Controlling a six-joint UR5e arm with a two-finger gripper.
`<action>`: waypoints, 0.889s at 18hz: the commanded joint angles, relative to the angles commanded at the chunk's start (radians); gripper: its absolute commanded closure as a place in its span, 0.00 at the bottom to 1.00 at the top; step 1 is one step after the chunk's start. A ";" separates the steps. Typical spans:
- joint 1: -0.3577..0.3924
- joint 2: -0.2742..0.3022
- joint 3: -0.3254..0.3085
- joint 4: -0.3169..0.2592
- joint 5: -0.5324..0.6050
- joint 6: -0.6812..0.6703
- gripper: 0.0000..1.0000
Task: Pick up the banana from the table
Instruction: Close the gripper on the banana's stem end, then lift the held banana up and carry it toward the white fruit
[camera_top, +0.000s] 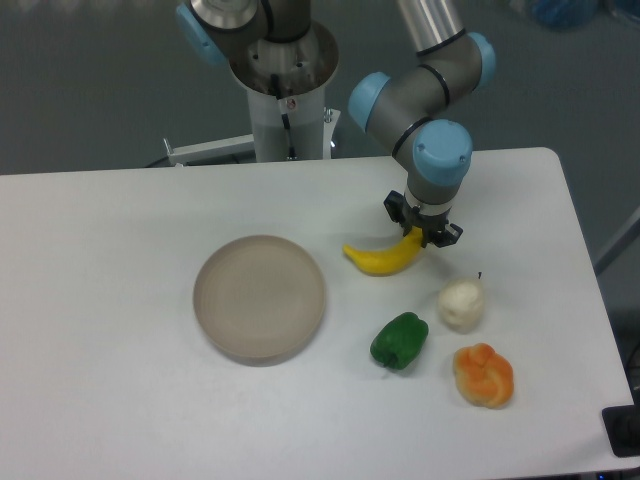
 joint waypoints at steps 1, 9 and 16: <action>0.003 0.002 0.002 0.000 -0.002 0.000 0.66; 0.018 0.011 0.020 -0.002 0.000 0.008 0.71; 0.014 0.006 0.199 -0.026 -0.002 0.012 0.71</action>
